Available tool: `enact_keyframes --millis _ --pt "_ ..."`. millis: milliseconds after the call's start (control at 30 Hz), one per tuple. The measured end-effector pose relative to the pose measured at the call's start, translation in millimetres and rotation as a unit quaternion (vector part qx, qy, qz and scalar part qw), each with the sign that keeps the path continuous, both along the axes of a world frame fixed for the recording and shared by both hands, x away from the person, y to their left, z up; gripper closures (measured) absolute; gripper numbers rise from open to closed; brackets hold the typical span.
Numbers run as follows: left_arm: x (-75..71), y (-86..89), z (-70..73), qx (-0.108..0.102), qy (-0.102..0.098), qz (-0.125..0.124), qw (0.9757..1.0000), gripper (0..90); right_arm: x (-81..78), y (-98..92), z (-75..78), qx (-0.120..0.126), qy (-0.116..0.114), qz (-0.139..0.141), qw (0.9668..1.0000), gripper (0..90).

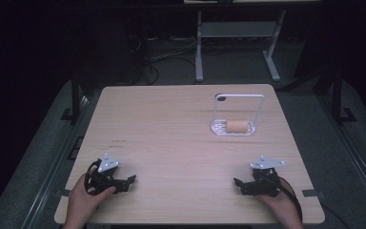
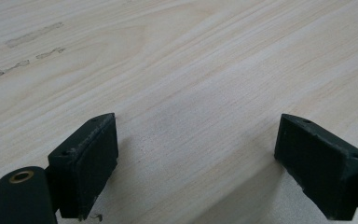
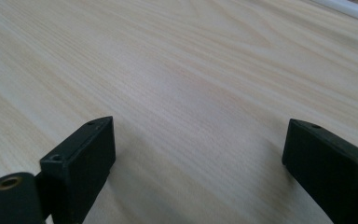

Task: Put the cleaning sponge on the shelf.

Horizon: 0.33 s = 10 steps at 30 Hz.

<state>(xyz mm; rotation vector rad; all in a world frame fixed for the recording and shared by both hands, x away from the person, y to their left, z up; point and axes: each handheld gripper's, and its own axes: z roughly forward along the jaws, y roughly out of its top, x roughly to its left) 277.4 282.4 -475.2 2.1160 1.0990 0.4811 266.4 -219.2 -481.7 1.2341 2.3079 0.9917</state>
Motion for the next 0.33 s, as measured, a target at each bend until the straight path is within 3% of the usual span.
enact_keyframes --millis 333 --pt "0.0 0.0 0.0 0.000 0.000 0.000 1.0000 12.8 -2.4 -1.6 0.0 0.001 0.002 -0.003 1.0000 9.0"
